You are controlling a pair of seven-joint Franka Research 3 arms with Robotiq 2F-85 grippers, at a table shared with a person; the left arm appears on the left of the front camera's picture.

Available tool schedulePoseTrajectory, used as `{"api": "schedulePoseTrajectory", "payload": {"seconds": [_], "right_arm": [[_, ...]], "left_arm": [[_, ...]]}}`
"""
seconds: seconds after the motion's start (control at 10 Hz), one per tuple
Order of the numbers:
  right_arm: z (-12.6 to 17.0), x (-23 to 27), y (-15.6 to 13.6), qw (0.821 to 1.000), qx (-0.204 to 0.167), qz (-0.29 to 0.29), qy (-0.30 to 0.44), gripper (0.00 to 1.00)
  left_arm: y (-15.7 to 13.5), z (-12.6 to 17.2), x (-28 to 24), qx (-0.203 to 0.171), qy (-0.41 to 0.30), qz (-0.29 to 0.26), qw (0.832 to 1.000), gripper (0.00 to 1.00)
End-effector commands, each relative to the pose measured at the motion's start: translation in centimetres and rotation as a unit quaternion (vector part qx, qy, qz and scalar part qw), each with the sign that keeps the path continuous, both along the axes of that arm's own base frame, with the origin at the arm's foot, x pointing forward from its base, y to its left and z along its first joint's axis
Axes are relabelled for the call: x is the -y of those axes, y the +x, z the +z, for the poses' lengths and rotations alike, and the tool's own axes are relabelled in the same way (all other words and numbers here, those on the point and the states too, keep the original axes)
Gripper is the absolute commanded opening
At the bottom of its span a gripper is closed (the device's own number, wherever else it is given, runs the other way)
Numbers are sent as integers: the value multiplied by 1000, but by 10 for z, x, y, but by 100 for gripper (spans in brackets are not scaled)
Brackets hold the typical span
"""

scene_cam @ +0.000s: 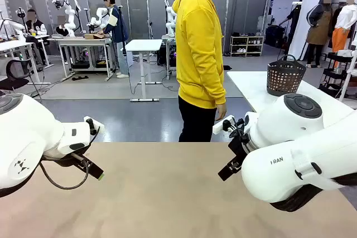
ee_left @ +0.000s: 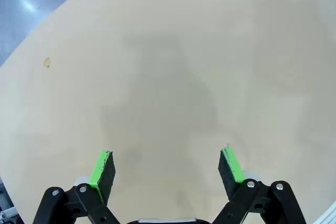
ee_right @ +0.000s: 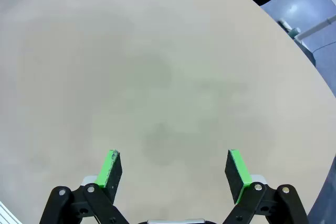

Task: Fold the towel.
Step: Grab the top end of the 100 cm Hotel Towel extended by the human.

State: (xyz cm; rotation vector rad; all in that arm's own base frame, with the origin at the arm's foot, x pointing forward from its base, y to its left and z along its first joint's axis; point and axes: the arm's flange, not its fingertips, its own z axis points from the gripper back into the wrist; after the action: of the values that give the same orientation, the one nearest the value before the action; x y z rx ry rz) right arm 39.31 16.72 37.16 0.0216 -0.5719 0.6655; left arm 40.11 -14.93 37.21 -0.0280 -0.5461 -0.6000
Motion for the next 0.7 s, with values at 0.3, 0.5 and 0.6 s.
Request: {"api": "schedulePoseTrajectory", "payload": {"seconds": [0.3,0.5,0.6], "right_arm": [[0,0,0,1000,0,0,0,100],[0,0,0,1000,0,0,0,100],[0,0,0,1000,0,0,0,100]], "left_arm": [[0,0,0,0,0,0,1000,100],[0,0,0,0,0,0,1000,100],[0,0,0,0,0,0,1000,100]]}}
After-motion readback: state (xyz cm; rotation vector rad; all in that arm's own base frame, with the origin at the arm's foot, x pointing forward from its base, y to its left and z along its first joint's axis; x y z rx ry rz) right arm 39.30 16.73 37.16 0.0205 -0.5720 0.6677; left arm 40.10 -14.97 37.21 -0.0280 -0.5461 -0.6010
